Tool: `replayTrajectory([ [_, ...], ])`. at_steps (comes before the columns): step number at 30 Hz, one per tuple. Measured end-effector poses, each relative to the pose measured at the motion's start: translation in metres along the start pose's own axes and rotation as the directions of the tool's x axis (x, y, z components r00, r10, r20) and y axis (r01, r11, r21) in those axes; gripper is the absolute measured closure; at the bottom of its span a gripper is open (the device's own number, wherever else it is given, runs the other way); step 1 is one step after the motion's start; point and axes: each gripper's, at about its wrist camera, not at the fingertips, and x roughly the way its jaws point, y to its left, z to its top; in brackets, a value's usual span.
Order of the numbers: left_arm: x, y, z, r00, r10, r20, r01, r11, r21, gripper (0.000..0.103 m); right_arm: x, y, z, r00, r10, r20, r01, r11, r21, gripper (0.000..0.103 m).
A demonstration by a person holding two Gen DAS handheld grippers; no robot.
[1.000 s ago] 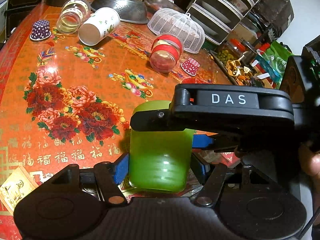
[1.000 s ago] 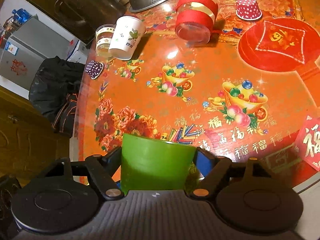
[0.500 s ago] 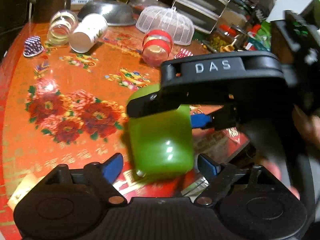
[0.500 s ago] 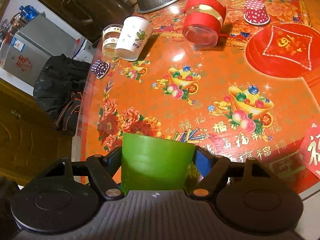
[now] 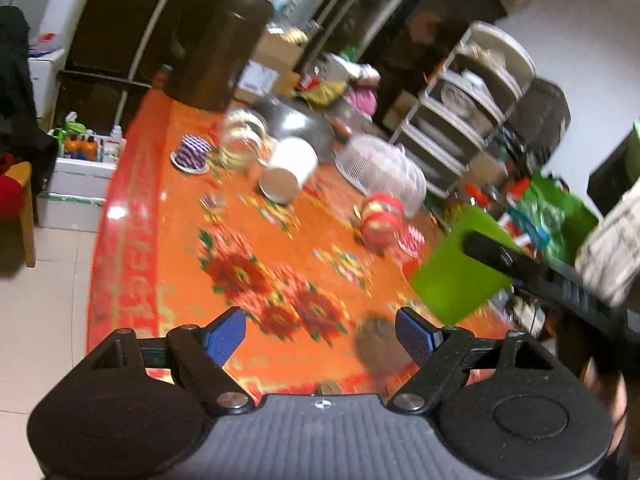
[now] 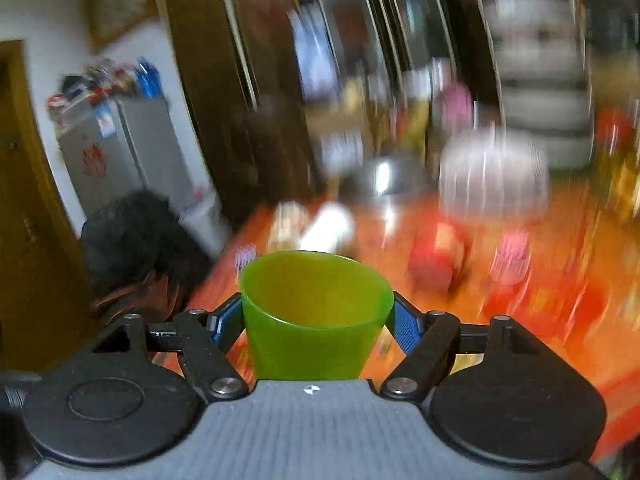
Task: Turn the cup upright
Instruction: 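Open the left tool and pull it away while the right tool holds the cup, then turn the green cup opening-up with the right tool and lower it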
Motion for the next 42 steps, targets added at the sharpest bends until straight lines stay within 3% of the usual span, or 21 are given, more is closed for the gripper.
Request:
replayTrajectory([
  [2, -0.005, 0.004, 0.003, 1.000, -0.006, 0.028, 0.007, 1.000, -0.020, 0.018, -0.011, 0.017, -0.015, 0.988, -0.079, 0.132, 0.095, 0.988, -0.119, 0.028],
  [4, -0.007, 0.008, 0.004, 0.999, -0.011, 0.046, 0.013, 0.999, -0.037, 0.018, -0.014, 0.025, -0.036, 0.973, -0.100, 0.210, 0.139, 0.974, -0.177, 0.028],
  [11, -0.011, 0.010, 0.002, 0.994, -0.049, 0.094, 0.052, 0.998, -0.030, 0.018, 0.004, 0.032, -0.082, 0.951, -0.100, 0.292, 0.176, 0.953, -0.246, 0.028],
  [14, -0.011, 0.008, 0.001, 0.994, -0.061, 0.093, 0.063, 0.998, -0.022, 0.018, 0.002, 0.027, -0.079, 0.952, -0.089, 0.294, 0.152, 0.969, -0.197, 0.028],
  [26, -0.003, 0.012, -0.005, 0.995, -0.067, 0.070, 0.070, 0.997, -0.032, 0.018, 0.015, 0.012, -0.078, 0.954, -0.144, 0.263, 0.186, 0.972, -0.143, 0.028],
  [42, 0.007, 0.017, -0.009, 0.998, -0.055, 0.044, 0.057, 0.998, -0.039, 0.018, 0.038, 0.013, -0.082, 0.956, -0.153, 0.251, 0.195, 0.969, -0.153, 0.028],
])
